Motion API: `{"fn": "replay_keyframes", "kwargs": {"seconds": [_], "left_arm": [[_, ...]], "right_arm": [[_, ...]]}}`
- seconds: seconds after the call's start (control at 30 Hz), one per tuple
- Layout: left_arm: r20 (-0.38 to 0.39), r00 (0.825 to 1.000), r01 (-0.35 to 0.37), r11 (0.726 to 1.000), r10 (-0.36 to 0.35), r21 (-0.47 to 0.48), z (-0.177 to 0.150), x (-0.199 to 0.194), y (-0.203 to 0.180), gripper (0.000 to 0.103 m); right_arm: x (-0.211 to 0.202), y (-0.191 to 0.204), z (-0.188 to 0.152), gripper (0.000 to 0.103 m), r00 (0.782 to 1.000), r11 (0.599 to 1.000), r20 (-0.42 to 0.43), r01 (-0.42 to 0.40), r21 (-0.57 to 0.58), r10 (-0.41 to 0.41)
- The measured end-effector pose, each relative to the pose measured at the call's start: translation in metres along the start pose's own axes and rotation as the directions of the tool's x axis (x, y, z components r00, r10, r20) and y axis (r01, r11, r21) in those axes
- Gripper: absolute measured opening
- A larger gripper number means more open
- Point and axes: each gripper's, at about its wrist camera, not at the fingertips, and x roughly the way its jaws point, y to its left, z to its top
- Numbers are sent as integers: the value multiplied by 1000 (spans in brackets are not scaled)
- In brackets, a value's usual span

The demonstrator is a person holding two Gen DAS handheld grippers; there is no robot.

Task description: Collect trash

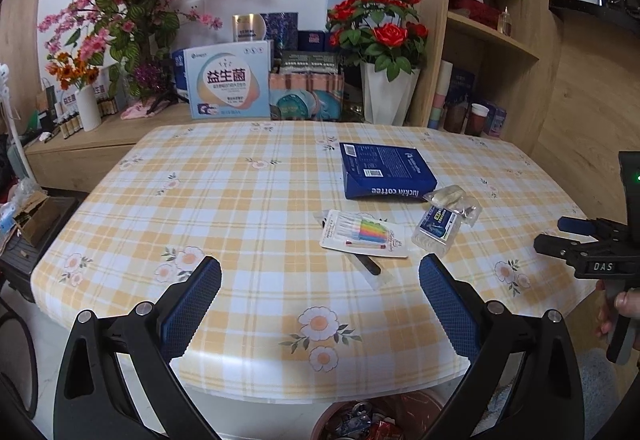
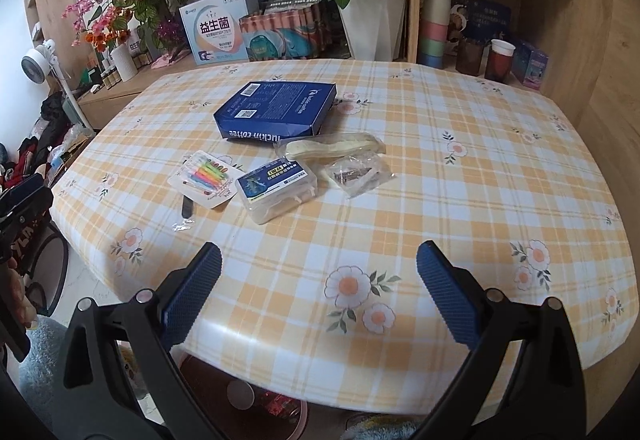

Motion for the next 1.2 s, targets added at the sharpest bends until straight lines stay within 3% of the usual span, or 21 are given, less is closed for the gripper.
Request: {"fn": "replay_keyframes", "kwargs": {"seconds": [0.4,0.7,0.8,0.83,1.03,1.2], "left_arm": [[-82,996,38,997,-44,-72,9,68,9,97],[-131,989,55,994,-67,-91,8,93,24,91],[-146,985,75,994,-87,-83,8,100,22,88],[-151,984,80,993,-91,-81,8,102,20,87],[-191,972,121,987,-139,-104,7,120,12,76],[-218,965,114,983,-143,-142,8,141,3,76]], "right_arm": [[82,33,27,96,995,989,-65,-81,-121,74],[144,53,48,96,988,972,-152,-69,-223,35],[151,54,47,95,985,970,-171,-79,-229,40],[152,53,47,85,983,971,-175,-89,-222,50],[143,45,40,85,980,978,-173,-125,-169,96],[136,43,33,85,981,980,-166,-123,-156,96]]}}
